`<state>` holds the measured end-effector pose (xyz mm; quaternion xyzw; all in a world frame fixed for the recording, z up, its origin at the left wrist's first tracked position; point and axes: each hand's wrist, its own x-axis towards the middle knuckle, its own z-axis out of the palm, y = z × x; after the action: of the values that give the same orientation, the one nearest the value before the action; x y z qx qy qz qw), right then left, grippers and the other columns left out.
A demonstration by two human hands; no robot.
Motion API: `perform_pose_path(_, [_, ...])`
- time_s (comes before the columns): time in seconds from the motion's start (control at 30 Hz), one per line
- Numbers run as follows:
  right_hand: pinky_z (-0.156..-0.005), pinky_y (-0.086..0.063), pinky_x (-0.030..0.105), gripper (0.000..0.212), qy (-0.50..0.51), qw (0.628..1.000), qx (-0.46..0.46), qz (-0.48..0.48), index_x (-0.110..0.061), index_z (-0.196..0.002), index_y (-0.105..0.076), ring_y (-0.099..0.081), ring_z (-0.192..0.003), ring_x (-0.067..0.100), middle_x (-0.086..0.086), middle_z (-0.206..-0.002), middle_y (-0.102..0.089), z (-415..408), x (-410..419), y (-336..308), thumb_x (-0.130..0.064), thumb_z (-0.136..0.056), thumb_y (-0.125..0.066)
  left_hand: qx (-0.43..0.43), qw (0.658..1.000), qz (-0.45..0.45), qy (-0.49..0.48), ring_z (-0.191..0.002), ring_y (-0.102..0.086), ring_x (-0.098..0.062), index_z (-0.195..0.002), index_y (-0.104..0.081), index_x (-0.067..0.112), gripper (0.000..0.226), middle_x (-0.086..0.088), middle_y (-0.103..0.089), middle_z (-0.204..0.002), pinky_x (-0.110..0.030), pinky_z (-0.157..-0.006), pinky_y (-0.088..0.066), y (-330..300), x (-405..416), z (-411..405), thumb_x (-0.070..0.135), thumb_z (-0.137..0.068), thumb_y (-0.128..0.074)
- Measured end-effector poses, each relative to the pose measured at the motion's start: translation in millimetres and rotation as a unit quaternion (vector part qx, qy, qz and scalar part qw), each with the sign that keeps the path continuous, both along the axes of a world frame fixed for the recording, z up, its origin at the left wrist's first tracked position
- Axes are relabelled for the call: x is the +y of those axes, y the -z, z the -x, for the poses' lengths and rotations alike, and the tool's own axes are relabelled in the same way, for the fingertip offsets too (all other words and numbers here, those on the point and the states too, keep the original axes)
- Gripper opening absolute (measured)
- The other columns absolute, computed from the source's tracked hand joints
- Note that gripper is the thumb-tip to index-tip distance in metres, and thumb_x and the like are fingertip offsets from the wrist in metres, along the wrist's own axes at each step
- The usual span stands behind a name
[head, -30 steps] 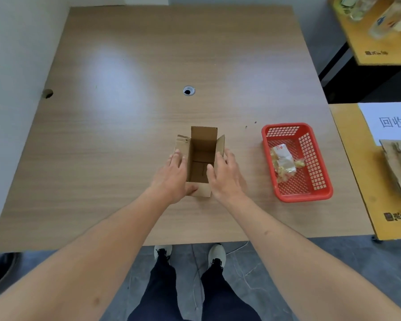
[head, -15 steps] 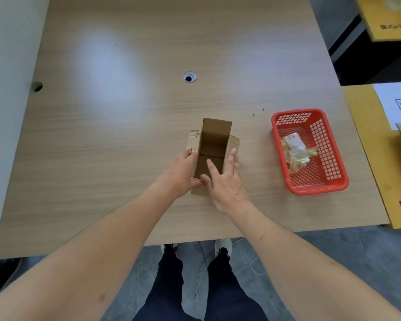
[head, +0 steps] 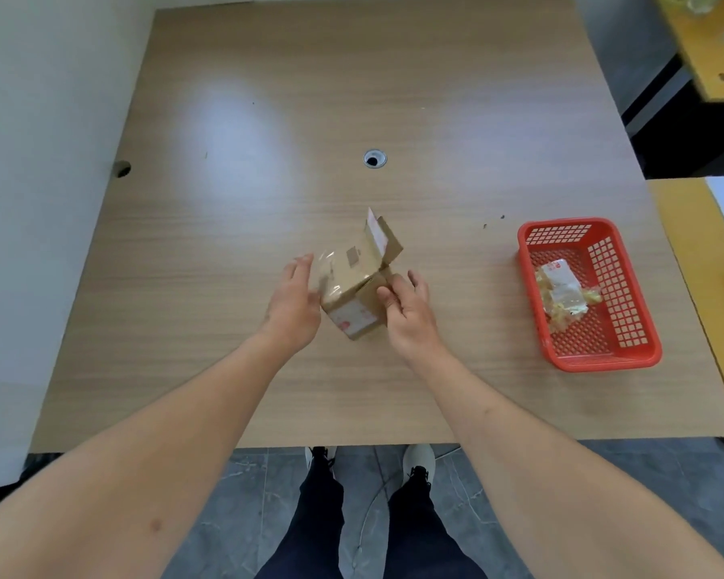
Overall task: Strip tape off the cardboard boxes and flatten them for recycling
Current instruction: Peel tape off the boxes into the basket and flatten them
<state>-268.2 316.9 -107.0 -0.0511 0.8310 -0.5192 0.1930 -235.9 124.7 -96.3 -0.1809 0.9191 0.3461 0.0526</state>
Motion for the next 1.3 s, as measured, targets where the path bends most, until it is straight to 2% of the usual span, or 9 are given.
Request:
perform_pose_path(0.07, [-0.088,-0.049,0.033,0.025,0.083,0.982,-0.102,0.135,-0.019,-0.103,-0.06,-0.06,-0.1,0.016,0.005,-0.112,-0.064,1,-8,1,-0.036,-0.109,-0.042,0.032,0.999,-0.013,0.024,-0.152,-0.024,-0.02,-0.156,-0.036,0.017,0.056,-0.005,-0.031,-0.162,-0.024,-0.123,-0.016,2,-5,-3,0.004,-0.103,-0.048])
perform_pose_path(0.23, [-0.096,-0.054,0.064,0.037,0.204,0.889,-0.324,0.253,-0.027,-0.122,-0.064,-0.069,-0.116,0.033,0.005,-0.12,-0.075,-10,-4,30,-0.039,-0.112,-0.03,0.015,0.992,0.046,0.112,-0.157,-0.001,-0.02,-0.154,-0.034,0.045,0.05,0.01,-0.02,-0.167,-0.049,-0.123,-0.012,-3,-11,-6,0.048,-0.105,-0.044])
perform_pose_path(0.37, [-0.093,-0.057,0.062,0.048,0.253,0.848,-0.402,0.237,-0.031,-0.128,-0.063,-0.074,-0.106,0.03,0.004,-0.116,-0.076,-15,-5,60,-0.056,-0.108,-0.026,-0.037,0.966,0.078,0.244,-0.157,0.006,-0.017,-0.147,-0.013,0.071,0.049,0.014,-0.008,-0.169,-0.045,-0.125,0.004,-2,-3,-6,0.061,-0.103,-0.032])
perform_pose_path(0.47, [-0.094,-0.057,0.05,0.051,0.272,0.905,-0.326,0.033,-0.024,-0.116,-0.067,-0.07,-0.102,0.031,0.008,-0.114,-0.073,-12,5,81,-0.058,-0.103,-0.031,-0.088,0.948,0.14,0.274,-0.157,0.004,-0.025,-0.144,-0.008,0.073,0.048,0.007,-0.012,-0.166,-0.047,-0.126,0.004,9,7,-5,0.064,-0.101,-0.027])
perform_pose_path(0.57, [-0.086,-0.044,0.031,0.027,0.223,0.948,-0.15,-0.172,-0.02,-0.103,-0.068,-0.06,-0.101,0.026,0.007,-0.112,-0.067,-13,26,78,-0.031,-0.105,-0.044,-0.106,0.943,0.21,0.236,-0.154,-0.007,-0.035,-0.151,-0.011,0.064,0.053,-0.003,-0.022,-0.156,-0.053,-0.125,-0.002,21,26,-2,0.065,-0.102,-0.03])
perform_pose_path(0.8, [-0.084,-0.058,0.023,0.012,0.156,0.982,-0.109,-0.003,-0.02,-0.105,-0.077,-0.071,-0.091,0.003,-0.01,-0.094,-0.076,-24,42,48,-0.021,-0.095,-0.07,-0.159,0.953,0.229,0.118,-0.147,-0.009,-0.058,-0.155,-0.013,0.054,0.058,-0.013,-0.023,-0.159,-0.064,-0.122,-0.003,22,74,9,0.064,-0.102,-0.033])
perform_pose_path(1.03, [-0.08,-0.064,0.037,0.009,0.359,0.88,-0.242,0.198,0.0,-0.087,-0.073,-0.075,-0.078,0.023,0.011,-0.082,-0.075,-20,26,37,0.005,-0.084,-0.079,-0.14,0.981,0.123,0.047,-0.154,0.014,-0.039,-0.156,-0.026,0.048,0.076,-0.004,-0.001,-0.171,-0.061,-0.12,0.012,18,92,11,0.067,-0.09,-0.059])
perform_pose_path(1.17, [-0.075,-0.065,0.041,0.017,0.308,0.928,-0.188,0.095,-0.014,-0.075,-0.07,-0.071,-0.064,0.019,0.007,-0.075,-0.075,-19,32,36,-0.006,-0.085,-0.08,-0.141,0.983,0.105,0.045,-0.155,0.014,-0.031,-0.157,-0.027,0.045,0.074,-0.005,0.003,-0.171,-0.06,-0.118,0.014,17,94,12,0.057,-0.093,-0.062])
perform_pose_path(1.3, [-0.065,-0.048,0.027,0.022,0.112,0.986,-0.03,-0.116,-0.019,-0.071,-0.063,-0.062,-0.069,0.015,-0.007,-0.069,-0.065,-10,51,16,-0.014,-0.088,-0.075,-0.153,0.979,0.097,0.09,-0.156,0.011,-0.028,-0.157,-0.027,0.043,0.073,-0.003,0.007,-0.171,-0.055,-0.121,0.012,13,83,17,0.045,-0.095,-0.065])
